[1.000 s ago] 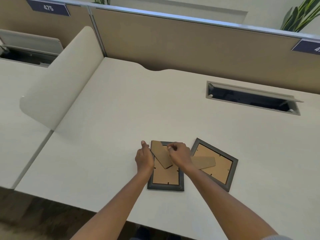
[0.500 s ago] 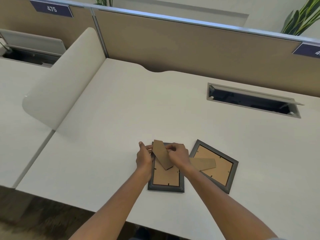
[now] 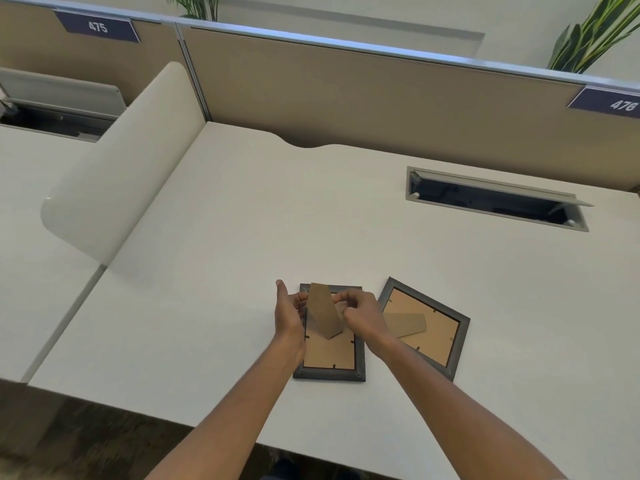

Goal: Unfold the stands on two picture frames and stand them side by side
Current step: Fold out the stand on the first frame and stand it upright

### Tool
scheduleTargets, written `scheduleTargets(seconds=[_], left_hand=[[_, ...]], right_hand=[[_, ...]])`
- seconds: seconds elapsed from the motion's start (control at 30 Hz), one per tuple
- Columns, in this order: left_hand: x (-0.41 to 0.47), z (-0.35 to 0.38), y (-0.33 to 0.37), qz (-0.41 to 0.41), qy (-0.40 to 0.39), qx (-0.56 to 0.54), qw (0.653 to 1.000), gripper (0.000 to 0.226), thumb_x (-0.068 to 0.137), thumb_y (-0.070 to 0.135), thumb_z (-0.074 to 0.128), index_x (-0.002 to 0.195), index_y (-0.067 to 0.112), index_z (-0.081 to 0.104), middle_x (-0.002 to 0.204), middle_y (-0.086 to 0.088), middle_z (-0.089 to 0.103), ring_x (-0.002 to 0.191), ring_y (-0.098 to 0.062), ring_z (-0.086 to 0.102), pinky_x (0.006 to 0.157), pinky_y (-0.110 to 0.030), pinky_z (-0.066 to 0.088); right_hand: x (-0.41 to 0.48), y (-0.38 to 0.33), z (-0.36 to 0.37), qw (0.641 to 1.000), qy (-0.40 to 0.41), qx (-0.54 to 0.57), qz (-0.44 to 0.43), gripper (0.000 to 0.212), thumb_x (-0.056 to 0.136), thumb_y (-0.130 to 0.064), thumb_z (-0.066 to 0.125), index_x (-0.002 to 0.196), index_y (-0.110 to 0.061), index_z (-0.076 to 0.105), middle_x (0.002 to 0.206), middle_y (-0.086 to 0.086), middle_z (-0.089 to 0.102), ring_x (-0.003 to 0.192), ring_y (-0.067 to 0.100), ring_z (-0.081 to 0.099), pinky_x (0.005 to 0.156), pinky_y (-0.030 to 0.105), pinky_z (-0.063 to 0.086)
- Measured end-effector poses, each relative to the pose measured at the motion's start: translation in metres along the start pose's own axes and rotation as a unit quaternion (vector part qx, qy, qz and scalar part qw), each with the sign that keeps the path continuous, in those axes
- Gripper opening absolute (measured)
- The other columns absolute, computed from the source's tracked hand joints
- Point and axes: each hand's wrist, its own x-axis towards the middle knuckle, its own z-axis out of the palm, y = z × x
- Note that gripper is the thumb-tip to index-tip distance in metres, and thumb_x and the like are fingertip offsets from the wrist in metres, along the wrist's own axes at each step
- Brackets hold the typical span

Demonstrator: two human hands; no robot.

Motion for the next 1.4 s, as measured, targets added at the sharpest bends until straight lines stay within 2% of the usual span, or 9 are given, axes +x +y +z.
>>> scheduleTargets(seconds=[0.17,0.3,0.5,0.57,0.63,0.77,1.03,1.2,1.4], left_hand=[[0.004,-0.006,0.0,0.013,0.013,0.031,0.999,0.067,0.105,0.057,0.027,0.084,0.01,0.07,0.076,-0.003,0.076,0.08,-0.018,0.065,0.067,-0.029,0.048],[0.006,-0.012,0.0,0.007,0.046,0.047,0.998,0.06,0.107,0.05,0.029,0.091,0.011,0.072,0.1,-0.007,0.072,0.094,-0.018,0.064,0.073,-0.031,0.053],[0.009,-0.02,-0.009,0.005,0.11,0.19,0.976,0.053,0.104,0.049,0.03,0.114,0.014,0.069,0.122,-0.011,0.067,0.117,-0.033,0.06,0.108,-0.05,0.046],[0.008,-0.019,-0.01,0.015,0.113,0.236,0.965,0.057,0.104,0.049,0.027,0.112,0.014,0.071,0.115,-0.009,0.069,0.116,-0.034,0.06,0.104,-0.047,0.047],[0.008,-0.017,-0.012,0.035,0.111,0.278,0.954,0.057,0.104,0.049,0.024,0.084,0.018,0.067,0.093,-0.004,0.067,0.106,-0.034,0.06,0.09,-0.041,0.046],[0.009,-0.017,-0.014,0.054,0.105,0.328,0.937,0.059,0.106,0.047,0.02,0.075,0.019,0.061,0.081,0.0,0.059,0.095,-0.03,0.054,0.084,-0.037,0.037],[0.014,-0.022,-0.02,0.061,0.093,0.344,0.932,0.062,0.106,0.048,0.019,0.085,0.013,0.066,0.087,-0.004,0.061,0.096,-0.031,0.053,0.087,-0.037,0.038],[0.011,-0.021,-0.02,0.058,0.094,0.332,0.937,0.066,0.106,0.049,0.018,0.084,0.008,0.066,0.08,-0.003,0.06,0.077,-0.018,0.052,0.079,-0.034,0.036],[0.016,-0.031,-0.005,0.054,0.108,0.32,0.94,0.06,0.106,0.05,0.018,0.074,0.02,0.059,0.081,0.0,0.057,0.088,-0.025,0.053,0.083,-0.036,0.037]], right_hand=[[0.004,0.012,-0.01,0.999,0.044,0.016,0.002,0.035,0.088,0.004,0.052,0.108,-0.017,0.072,0.108,-0.003,0.07,0.106,0.014,0.064,0.074,0.018,0.048],[-0.002,0.022,-0.02,0.991,0.131,-0.031,0.01,0.025,0.097,-0.009,0.056,0.114,-0.014,0.072,0.11,-0.001,0.072,0.088,0.003,0.062,0.069,0.012,0.043],[-0.021,0.026,-0.014,0.977,0.155,-0.149,-0.01,0.027,0.097,-0.008,0.054,0.112,-0.004,0.075,0.105,0.009,0.077,0.091,0.014,0.063,0.084,0.023,0.048],[-0.025,0.022,-0.009,0.968,0.176,-0.179,-0.016,0.026,0.097,-0.009,0.052,0.099,-0.004,0.077,0.094,0.009,0.077,0.088,0.02,0.068,0.082,0.03,0.053],[-0.029,0.02,-0.003,0.961,0.189,-0.199,-0.02,0.028,0.095,-0.009,0.049,0.083,-0.004,0.074,0.079,0.009,0.074,0.079,0.024,0.067,0.072,0.035,0.054],[-0.041,0.028,0.006,0.956,0.202,-0.211,-0.008,0.031,0.094,-0.006,0.047,0.068,-0.004,0.065,0.065,0.008,0.063,0.065,0.021,0.06,0.052,0.027,0.038],[-0.044,0.032,0.014,0.951,0.212,-0.222,0.039,0.028,0.094,-0.003,0.047,0.069,-0.006,0.06,0.071,0.006,0.058,0.064,0.016,0.053,0.047,0.018,0.024],[-0.047,0.029,0.022,0.95,0.22,-0.219,0.044,0.027,0.09,0.005,0.045,0.067,-0.01,0.05,0.073,0.007,0.053,0.062,0.015,0.045,0.047,0.021,0.02],[-0.041,0.021,0.034,0.953,0.193,-0.231,0.021,0.023,0.092,0.004,0.046,0.085,-0.002,0.067,0.085,0.01,0.064,0.074,0.019,0.052,0.053,0.024,0.031]])
